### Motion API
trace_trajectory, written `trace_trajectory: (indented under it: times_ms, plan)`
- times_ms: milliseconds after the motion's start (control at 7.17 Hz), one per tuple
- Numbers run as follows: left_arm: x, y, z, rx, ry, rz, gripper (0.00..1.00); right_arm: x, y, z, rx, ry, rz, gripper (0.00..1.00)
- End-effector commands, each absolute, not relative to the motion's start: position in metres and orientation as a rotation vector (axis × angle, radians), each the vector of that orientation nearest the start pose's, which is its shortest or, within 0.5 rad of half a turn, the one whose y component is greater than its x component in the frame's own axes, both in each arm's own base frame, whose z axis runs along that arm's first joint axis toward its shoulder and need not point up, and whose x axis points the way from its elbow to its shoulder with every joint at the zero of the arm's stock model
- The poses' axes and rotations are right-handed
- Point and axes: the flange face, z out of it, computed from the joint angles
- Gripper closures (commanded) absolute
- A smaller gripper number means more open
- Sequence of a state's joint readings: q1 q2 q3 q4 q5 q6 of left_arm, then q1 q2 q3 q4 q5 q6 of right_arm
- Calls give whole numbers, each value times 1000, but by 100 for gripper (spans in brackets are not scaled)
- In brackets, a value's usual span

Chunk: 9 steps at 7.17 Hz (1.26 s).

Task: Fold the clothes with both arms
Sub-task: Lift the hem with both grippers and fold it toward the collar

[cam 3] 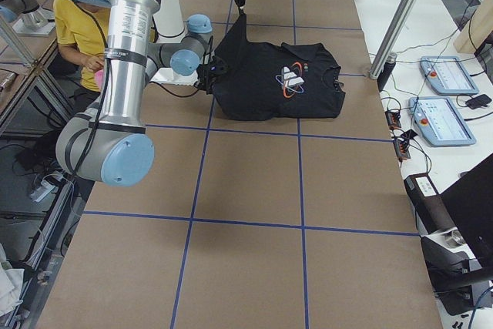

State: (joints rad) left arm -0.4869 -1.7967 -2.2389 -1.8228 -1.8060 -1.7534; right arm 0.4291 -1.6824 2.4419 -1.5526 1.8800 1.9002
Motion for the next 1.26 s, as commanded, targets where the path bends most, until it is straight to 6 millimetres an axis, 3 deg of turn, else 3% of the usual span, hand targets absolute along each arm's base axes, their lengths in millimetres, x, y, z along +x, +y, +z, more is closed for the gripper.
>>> trace_trajectory:
  times_ms: [0, 140, 419, 558, 698, 837, 977, 1116]
  plan:
    - [339, -393, 243, 103, 1110, -464, 100, -304, -348, 244, -249, -737, 656, 100]
    - [336, -415, 260, 121, 1074, -483, 100, -309, -386, 235, -223, -713, 675, 100]
    - [355, -460, 274, 144, 1076, -518, 100, -295, -451, 276, -162, -630, 634, 100]
    - [356, -472, 275, 153, 1076, -531, 100, -293, -478, 282, -148, -612, 628, 100]
    - [360, -477, 279, 150, 1066, -534, 100, -311, -505, 279, -149, -592, 627, 100]
    - [368, -496, 277, 157, 1055, -549, 100, -327, -533, 283, -149, -576, 637, 100]
    - [380, -519, 282, 169, 1053, -563, 100, -340, -575, 301, -121, -604, 642, 100]
    - [391, -544, 300, 184, 1068, -572, 100, -355, -617, 323, -99, -622, 651, 100]
